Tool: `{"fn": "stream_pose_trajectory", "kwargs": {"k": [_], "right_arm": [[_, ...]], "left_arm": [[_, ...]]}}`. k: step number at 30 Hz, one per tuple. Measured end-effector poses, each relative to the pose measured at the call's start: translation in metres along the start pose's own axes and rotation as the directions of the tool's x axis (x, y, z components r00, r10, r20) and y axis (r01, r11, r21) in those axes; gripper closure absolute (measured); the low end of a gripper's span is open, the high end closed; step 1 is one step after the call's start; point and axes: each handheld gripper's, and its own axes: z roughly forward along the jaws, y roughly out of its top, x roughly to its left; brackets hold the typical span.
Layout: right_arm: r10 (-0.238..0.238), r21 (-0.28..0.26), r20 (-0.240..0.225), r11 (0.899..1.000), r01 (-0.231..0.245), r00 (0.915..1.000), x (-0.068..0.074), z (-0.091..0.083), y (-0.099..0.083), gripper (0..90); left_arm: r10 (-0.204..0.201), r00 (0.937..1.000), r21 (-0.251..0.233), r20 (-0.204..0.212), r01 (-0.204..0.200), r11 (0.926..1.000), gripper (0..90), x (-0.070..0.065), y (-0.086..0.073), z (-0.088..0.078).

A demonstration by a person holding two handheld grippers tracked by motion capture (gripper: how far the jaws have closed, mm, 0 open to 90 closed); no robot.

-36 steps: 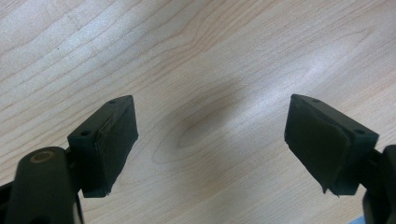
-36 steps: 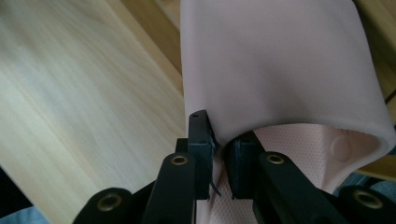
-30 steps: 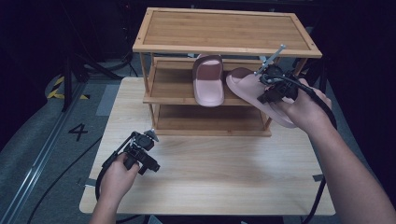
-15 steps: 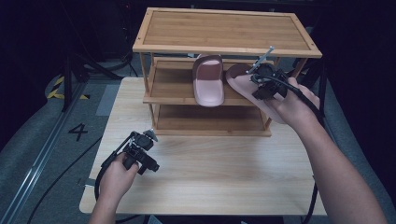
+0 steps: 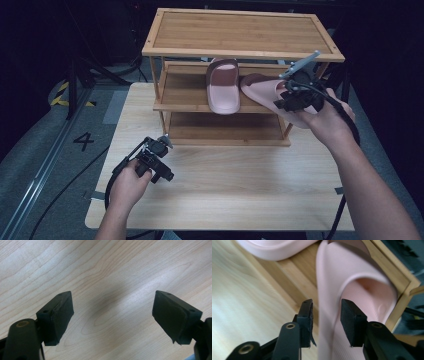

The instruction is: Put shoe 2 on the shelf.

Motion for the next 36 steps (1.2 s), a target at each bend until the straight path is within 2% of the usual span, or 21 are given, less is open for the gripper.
{"fn": "stream_pose_trajectory", "kwargs": {"k": [1,3,6,8,11,15,17,20,26,28,31,36], "right_arm": [[0.027,-0.014,-0.023,1.000,-0.028,0.9994,-0.004,-0.007,-0.008,64.8],[0.035,-0.020,-0.026,0.999,-0.036,0.9990,-0.006,-0.009,-0.012,65.2],[0.090,-0.020,-0.039,0.996,-0.091,0.9952,-0.016,-0.019,-0.030,68.0],[0.109,-0.023,-0.060,0.994,-0.111,0.9922,-0.023,-0.024,-0.041,69.9],[0.138,-0.022,-0.067,0.990,-0.139,0.9882,-0.032,-0.030,-0.055,73.3],[0.201,-0.009,-0.066,0.979,-0.202,0.9773,-0.047,-0.035,-0.078,79.2],[0.225,-0.010,-0.084,0.974,-0.226,0.9708,-0.053,-0.035,-0.087,83.6],[0.270,0.003,-0.056,0.963,-0.270,0.9613,-0.065,-0.030,-0.106,89.1],[0.329,0.033,-0.036,0.944,-0.328,0.9437,-0.076,-0.015,-0.126,89.5],[0.351,0.039,-0.040,0.936,-0.350,0.9354,-0.079,-0.011,-0.131,89.5],[0.354,0.048,-0.053,0.935,-0.351,0.9339,-0.078,-0.006,-0.134,89.5],[0.320,0.038,-0.098,0.948,-0.318,0.9424,-0.067,-0.004,-0.129,89.4]], "left_arm": [[-0.002,1.0000,0.005,-0.001,0.002,1.0000,17.7,-0.001,0.002,0.000],[0.007,0.9999,0.007,-0.008,-0.007,1.0000,17.7,-0.001,0.003,0.000],[0.007,1.0000,0.011,-0.001,-0.007,0.9999,17.8,-0.001,0.006,-0.001],[0.010,0.9999,0.013,-0.003,-0.010,0.9999,17.8,-0.002,0.007,0.000],[0.010,0.9999,0.019,-0.005,-0.010,0.9998,17.8,-0.002,0.006,0.001],[0.007,1.0000,0.020,0.002,-0.007,0.9998,17.8,-0.004,0.005,0.001],[0.013,0.9999,0.022,0.004,-0.013,0.9997,17.8,-0.004,0.004,0.000],[0.014,0.9999,0.022,-0.003,-0.014,0.9997,17.8,-0.004,0.002,-0.001],[0.007,0.9999,0.032,-0.010,-0.007,0.9995,17.7,-0.005,-0.001,0.002],[0.005,1.0000,0.038,-0.004,-0.005,0.9993,17.7,-0.005,-0.002,0.003],[0.012,0.9998,0.041,-0.013,-0.012,0.9991,17.7,-0.005,-0.003,0.004],[0.004,0.9999,0.041,-0.010,-0.004,0.9991,17.8,-0.005,-0.004,0.004]]}}
